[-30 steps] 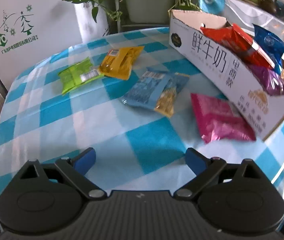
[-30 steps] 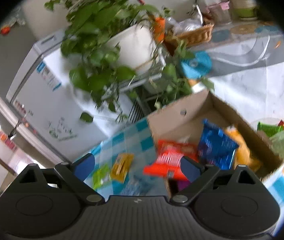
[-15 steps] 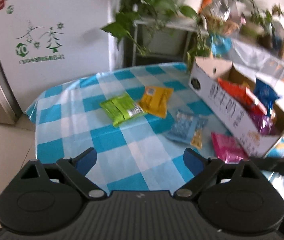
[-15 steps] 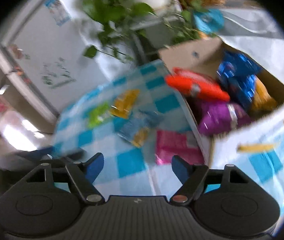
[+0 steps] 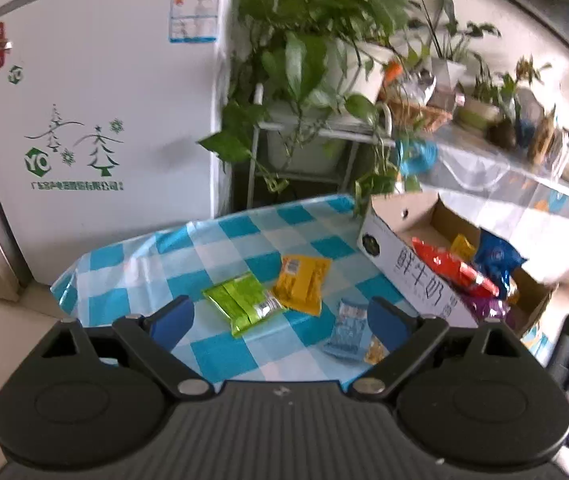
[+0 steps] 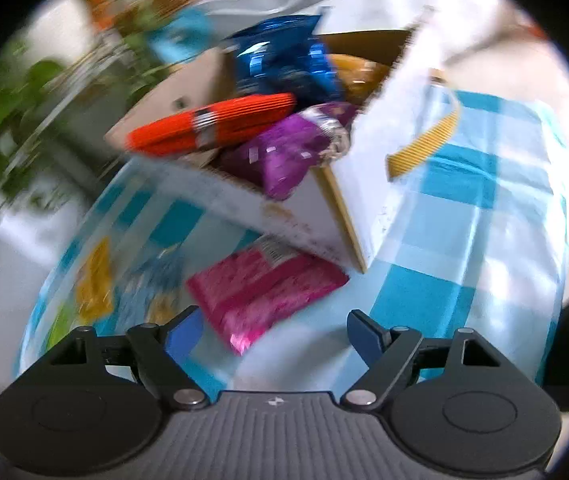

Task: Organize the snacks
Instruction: 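Lower the right gripper onto the pink bag and close it, then lift the pink bag with the right gripper, then lower the left gripper onto the light-blue packet and close it, then lift the light-blue packet with the left gripper while the right gripper holds the pink bag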

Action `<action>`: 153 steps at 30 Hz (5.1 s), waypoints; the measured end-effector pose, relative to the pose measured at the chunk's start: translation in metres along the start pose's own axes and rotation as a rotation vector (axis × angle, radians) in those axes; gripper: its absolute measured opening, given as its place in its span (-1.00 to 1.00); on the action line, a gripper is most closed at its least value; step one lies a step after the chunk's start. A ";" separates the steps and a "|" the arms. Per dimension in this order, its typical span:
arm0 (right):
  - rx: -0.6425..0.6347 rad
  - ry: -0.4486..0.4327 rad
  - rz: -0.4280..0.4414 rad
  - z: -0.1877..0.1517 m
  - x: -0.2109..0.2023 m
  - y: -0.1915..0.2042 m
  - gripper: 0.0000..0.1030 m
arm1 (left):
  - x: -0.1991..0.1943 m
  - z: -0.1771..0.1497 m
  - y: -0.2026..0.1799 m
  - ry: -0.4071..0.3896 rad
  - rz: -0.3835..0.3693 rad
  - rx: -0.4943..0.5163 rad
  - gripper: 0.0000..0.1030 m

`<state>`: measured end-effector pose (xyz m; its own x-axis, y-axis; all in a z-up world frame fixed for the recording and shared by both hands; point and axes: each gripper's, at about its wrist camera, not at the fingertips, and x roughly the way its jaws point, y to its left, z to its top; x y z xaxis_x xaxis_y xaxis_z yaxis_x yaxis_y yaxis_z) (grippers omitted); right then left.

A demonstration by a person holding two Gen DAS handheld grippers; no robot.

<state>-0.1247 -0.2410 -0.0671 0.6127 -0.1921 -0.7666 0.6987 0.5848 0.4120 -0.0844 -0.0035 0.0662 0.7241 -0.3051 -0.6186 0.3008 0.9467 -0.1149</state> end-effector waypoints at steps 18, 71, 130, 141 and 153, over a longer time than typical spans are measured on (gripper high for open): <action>0.092 -0.142 -0.369 0.009 0.047 0.059 0.61 | -0.022 -0.002 0.028 -0.076 -0.020 -0.118 0.81; -0.789 0.281 0.146 0.014 -0.005 0.014 0.12 | 0.116 -0.036 -0.056 0.170 -0.174 0.169 0.78; -0.771 0.223 0.225 0.015 -0.008 0.033 0.11 | 0.084 -0.072 -0.032 0.220 0.032 0.037 -0.03; -0.743 0.202 0.277 0.022 -0.014 0.040 0.11 | 0.053 -0.075 -0.016 0.163 0.051 -0.051 -0.03; -0.767 0.192 0.360 0.023 -0.028 0.048 0.11 | 0.031 -0.085 -0.006 0.147 0.090 -0.120 -0.03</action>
<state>-0.1000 -0.2258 -0.0152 0.6274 0.2024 -0.7519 -0.0098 0.9676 0.2522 -0.1161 -0.0101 -0.0180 0.6434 -0.2090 -0.7365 0.1570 0.9776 -0.1403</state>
